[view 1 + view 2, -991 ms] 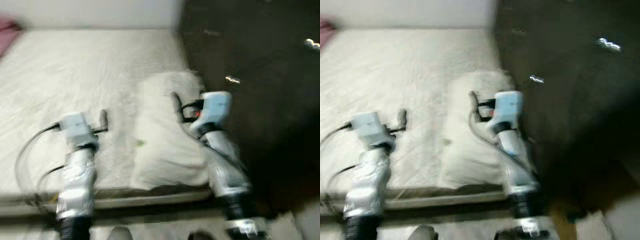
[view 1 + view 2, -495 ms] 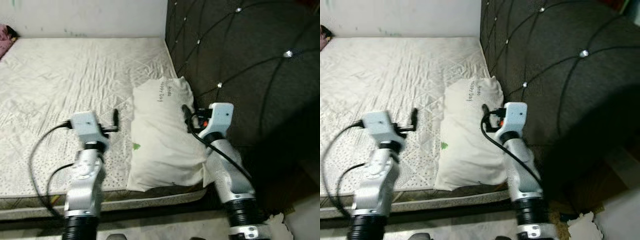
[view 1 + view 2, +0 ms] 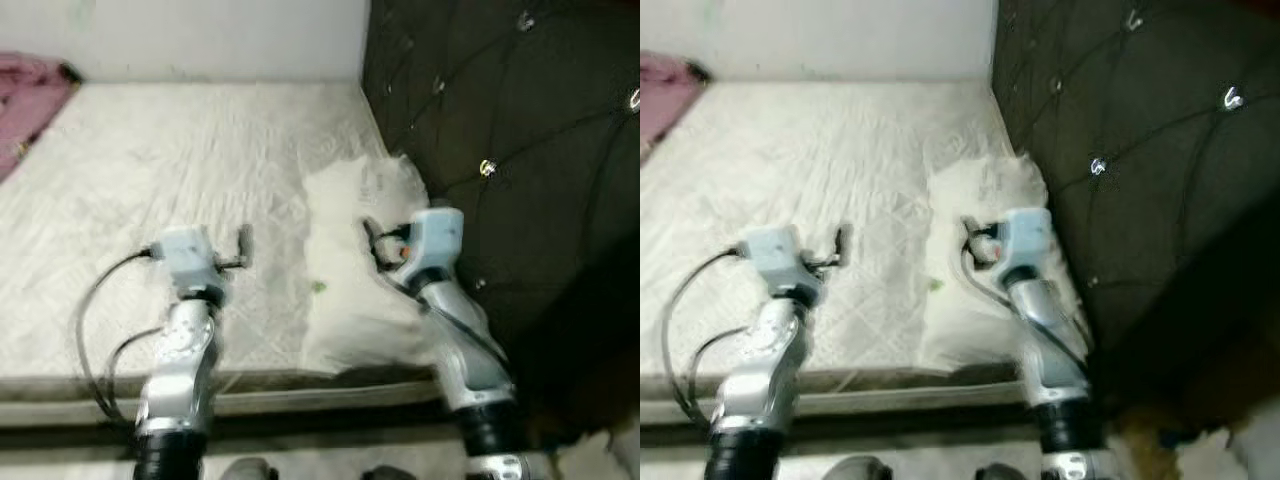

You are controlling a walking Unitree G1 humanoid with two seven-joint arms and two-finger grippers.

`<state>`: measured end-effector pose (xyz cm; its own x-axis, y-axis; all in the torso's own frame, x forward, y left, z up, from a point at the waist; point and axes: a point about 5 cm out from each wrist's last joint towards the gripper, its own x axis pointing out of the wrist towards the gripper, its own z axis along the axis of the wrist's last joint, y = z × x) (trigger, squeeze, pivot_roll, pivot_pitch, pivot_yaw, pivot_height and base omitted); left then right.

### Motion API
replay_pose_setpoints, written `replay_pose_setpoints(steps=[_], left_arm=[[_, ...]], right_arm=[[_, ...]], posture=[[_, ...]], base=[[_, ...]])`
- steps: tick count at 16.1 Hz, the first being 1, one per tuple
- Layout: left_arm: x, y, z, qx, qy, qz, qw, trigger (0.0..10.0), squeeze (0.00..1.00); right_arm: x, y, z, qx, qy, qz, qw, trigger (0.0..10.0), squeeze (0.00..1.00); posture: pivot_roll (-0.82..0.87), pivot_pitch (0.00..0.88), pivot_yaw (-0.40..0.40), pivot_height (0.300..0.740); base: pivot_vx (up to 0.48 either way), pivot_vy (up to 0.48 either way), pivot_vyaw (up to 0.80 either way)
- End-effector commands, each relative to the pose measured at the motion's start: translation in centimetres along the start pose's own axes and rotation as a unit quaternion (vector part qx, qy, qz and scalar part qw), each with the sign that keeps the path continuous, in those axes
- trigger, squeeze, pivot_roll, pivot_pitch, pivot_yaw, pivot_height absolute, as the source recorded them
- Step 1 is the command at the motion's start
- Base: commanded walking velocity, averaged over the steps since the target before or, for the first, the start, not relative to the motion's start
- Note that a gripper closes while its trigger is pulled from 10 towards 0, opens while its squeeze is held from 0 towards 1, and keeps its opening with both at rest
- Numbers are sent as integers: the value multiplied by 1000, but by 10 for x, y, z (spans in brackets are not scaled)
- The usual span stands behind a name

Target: Clean up the room

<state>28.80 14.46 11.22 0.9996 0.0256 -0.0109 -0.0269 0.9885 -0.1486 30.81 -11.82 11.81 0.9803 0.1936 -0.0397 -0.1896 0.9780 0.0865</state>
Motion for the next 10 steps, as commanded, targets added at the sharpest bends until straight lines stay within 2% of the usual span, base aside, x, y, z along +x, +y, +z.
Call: replay_pose_setpoints(steps=[1,3,6,10], left_arm=[[1,8,3,5,-5,12,1000,10000,0],[1,9,2,3,-3,16,1000,10000,0],[1,8,2,0,-4,17,1000,10000,0],[1,9,2,-2,-2,21,1000,10000,0]], right_arm=[[3,12,8,11,-17,22,1000,10000,0],[2,13,6,13,-5,21,1000,10000,0],[4,13,4,2,0,24,1000,10000,0],[5,13,4,-4,2,24,1000,10000,0]], posture=[[38,0,-12,740],[38,0,-12,740],[42,0,-17,740],[44,0,-19,740]], base=[[0,480,0],[0,480,0],[0,480,-704],[0,480,0]])
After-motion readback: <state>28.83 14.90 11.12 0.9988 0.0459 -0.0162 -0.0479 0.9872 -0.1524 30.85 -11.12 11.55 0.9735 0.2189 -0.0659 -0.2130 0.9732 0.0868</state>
